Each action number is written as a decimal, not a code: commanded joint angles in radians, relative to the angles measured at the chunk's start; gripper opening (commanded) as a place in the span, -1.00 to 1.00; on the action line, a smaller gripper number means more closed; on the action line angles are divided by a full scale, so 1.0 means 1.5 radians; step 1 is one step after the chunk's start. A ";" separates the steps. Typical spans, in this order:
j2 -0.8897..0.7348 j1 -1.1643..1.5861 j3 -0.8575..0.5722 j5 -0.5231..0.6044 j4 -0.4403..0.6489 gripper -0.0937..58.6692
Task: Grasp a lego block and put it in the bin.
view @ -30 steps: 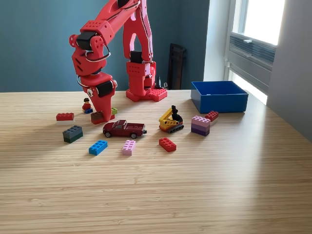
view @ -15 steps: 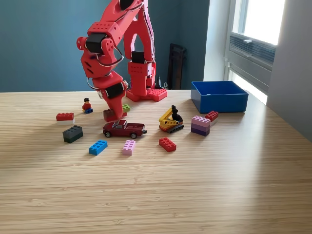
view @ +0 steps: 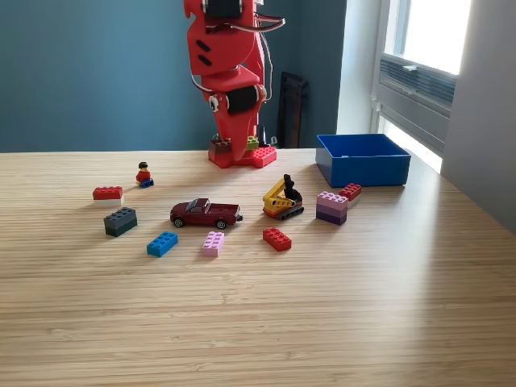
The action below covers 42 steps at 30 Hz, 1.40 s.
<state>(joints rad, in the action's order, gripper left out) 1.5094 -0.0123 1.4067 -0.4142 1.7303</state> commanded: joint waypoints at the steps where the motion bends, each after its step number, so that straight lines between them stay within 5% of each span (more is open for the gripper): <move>1: 0.020 0.212 -0.031 0.085 0.035 -1.00; 12: 0.017 0.579 -0.058 0.233 0.035 -1.00; 27: 0.006 0.814 -0.081 0.242 0.034 -0.99; 28: 0.006 0.814 -0.080 0.240 0.034 -0.93; 31: 0.006 0.814 -0.070 0.228 0.034 -0.04; 33: 0.006 0.815 -0.062 0.225 0.034 0.29; 36: 0.006 0.814 -0.057 0.224 0.034 0.35; 42: 0.006 0.799 -0.059 0.226 0.033 0.14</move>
<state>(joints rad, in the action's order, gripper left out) 1.5094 1.1980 1.3438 -0.0782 1.7303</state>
